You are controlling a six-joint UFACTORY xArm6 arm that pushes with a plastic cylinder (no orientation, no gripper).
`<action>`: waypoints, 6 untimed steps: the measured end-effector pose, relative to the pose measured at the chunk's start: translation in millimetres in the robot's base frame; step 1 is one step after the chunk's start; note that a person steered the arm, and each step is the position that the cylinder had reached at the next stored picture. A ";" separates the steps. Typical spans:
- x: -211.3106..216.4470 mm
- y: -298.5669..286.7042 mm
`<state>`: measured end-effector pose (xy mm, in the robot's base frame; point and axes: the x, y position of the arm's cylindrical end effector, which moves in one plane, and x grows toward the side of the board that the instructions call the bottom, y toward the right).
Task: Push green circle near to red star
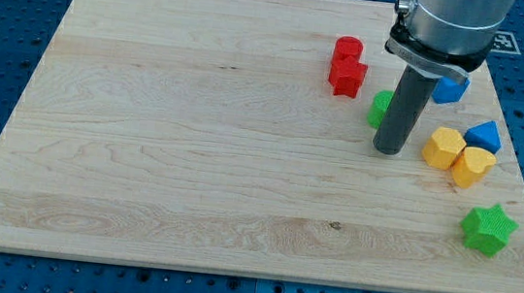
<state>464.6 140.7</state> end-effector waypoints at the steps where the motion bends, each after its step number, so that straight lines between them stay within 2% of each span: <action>1: -17.6 0.0; 3: -26.6 0.4; 6: -26.6 43.4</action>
